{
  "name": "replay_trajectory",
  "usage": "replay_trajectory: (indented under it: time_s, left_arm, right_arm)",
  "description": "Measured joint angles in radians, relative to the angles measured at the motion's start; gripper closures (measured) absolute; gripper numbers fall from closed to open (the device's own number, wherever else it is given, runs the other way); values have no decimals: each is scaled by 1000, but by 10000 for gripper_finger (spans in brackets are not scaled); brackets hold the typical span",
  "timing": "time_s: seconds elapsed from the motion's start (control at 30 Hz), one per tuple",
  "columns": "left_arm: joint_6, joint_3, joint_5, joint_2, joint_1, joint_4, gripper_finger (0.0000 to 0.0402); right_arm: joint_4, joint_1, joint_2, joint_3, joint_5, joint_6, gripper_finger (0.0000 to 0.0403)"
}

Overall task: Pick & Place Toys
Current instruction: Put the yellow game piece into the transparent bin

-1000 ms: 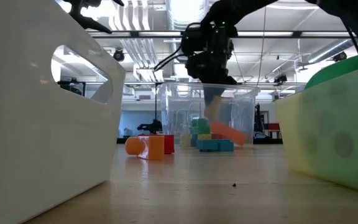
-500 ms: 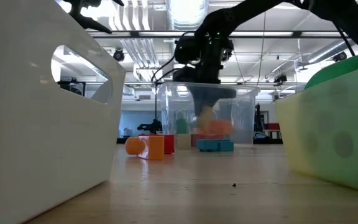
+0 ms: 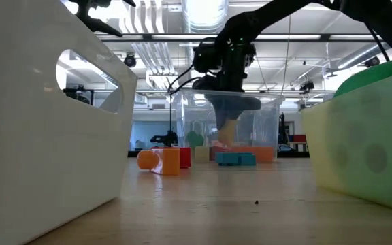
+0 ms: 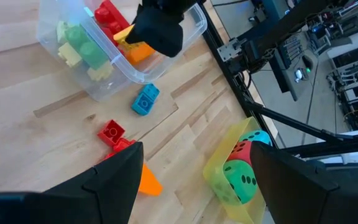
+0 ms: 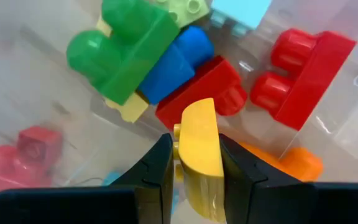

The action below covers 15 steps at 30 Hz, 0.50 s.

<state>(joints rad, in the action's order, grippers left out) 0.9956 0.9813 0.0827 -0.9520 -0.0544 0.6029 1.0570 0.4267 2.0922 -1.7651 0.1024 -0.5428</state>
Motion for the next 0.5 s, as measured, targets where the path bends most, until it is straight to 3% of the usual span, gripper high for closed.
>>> replay_trajectory:
  time_s: [0.5]
  left_arm:
    - [0, 0, 0, 0, 0, 0, 105]
  right_arm:
    - [-25, -1, 0, 23, 0, 28, 322]
